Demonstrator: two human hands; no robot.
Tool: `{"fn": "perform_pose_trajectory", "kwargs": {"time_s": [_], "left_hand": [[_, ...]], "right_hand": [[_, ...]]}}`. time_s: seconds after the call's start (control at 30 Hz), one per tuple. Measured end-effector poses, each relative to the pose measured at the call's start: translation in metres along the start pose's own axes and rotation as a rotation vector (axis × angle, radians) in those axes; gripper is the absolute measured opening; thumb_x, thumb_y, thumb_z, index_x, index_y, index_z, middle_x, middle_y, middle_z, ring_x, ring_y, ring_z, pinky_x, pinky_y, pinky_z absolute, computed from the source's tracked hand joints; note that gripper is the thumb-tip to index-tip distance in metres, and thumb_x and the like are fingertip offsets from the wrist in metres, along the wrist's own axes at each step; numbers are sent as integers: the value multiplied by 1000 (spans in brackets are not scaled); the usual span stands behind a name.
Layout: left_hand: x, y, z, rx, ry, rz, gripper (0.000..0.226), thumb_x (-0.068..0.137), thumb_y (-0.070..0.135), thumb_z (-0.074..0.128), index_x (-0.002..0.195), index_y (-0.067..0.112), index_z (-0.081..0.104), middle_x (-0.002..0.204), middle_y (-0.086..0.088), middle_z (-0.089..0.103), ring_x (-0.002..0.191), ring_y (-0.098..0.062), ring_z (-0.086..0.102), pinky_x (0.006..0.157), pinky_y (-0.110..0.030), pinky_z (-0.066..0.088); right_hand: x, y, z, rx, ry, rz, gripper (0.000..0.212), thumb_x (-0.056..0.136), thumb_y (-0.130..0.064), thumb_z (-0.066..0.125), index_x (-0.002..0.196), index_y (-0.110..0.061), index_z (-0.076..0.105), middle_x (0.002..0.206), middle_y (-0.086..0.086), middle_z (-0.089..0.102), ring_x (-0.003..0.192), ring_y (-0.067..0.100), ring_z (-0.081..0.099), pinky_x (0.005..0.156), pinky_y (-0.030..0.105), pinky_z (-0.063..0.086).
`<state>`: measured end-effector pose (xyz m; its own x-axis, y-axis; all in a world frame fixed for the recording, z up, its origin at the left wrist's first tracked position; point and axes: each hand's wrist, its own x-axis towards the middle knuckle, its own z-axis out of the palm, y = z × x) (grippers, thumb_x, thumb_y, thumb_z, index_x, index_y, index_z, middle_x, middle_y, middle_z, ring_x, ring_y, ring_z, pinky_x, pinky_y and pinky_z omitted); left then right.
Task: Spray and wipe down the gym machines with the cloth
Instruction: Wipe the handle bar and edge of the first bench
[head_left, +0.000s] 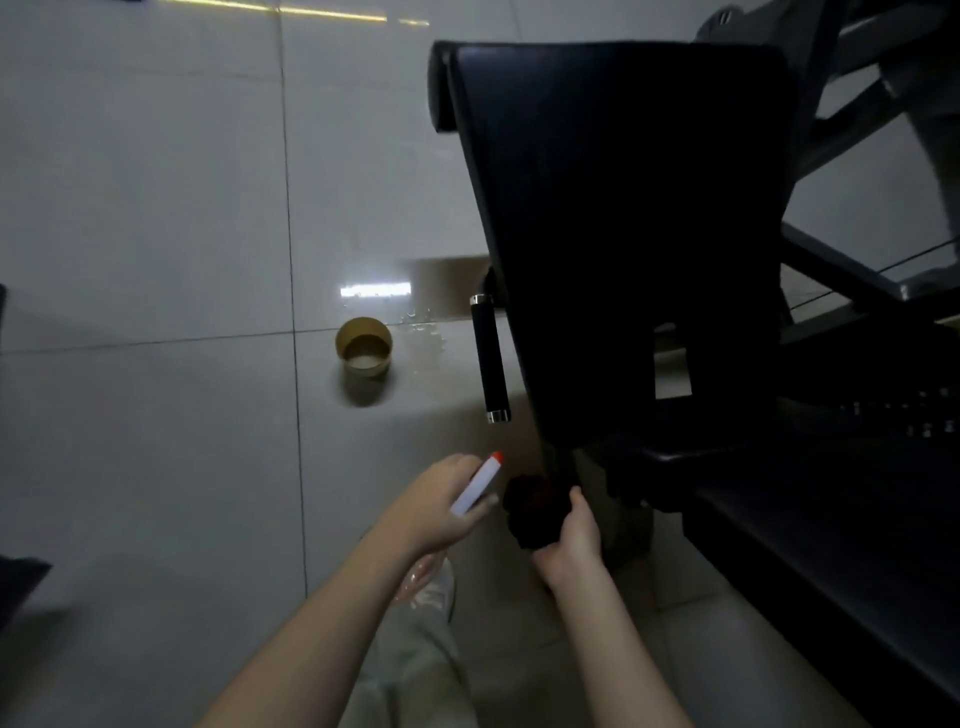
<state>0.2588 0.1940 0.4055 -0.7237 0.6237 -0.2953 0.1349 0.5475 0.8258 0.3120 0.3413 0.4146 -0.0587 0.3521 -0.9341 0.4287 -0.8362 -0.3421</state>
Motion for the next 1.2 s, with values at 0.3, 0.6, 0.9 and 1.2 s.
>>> {"fn": "perform_pose_trajectory", "kwargs": {"time_s": [0.3,0.6,0.9,1.2], "left_hand": [[54,-23,20,-20,-35,-19,49,85,52,44,93,6,57,81,-4,55,75,-22,52,68,-38,43],[84,-25,14,-28,-31,36,15,95,24,55,86,14,52,70,6,45,76,-29,53,61,-28,27],[104,-25,2,-52,6,18,19,97,23,51,90,7,59,75,-15,58,76,-34,58,68,-40,43],[121,-34,-17,-112,179,-46,37,90,35,47,75,1,55,66,-9,56,61,-25,51,54,-33,32]], "right_hand": [[45,-7,26,30,-36,-5,45,99,-38,41,127,-5,51,120,19,59,98,29,57,82,37,46],[58,-5,46,87,-69,-30,46,100,-39,37,131,-6,49,121,18,59,105,29,57,95,39,44],[63,-4,62,198,-69,-45,37,100,-39,37,117,-11,54,101,14,62,102,31,59,96,41,44],[64,-4,68,197,-40,-27,49,99,-41,37,132,-6,49,115,18,61,108,30,57,99,37,42]]}}
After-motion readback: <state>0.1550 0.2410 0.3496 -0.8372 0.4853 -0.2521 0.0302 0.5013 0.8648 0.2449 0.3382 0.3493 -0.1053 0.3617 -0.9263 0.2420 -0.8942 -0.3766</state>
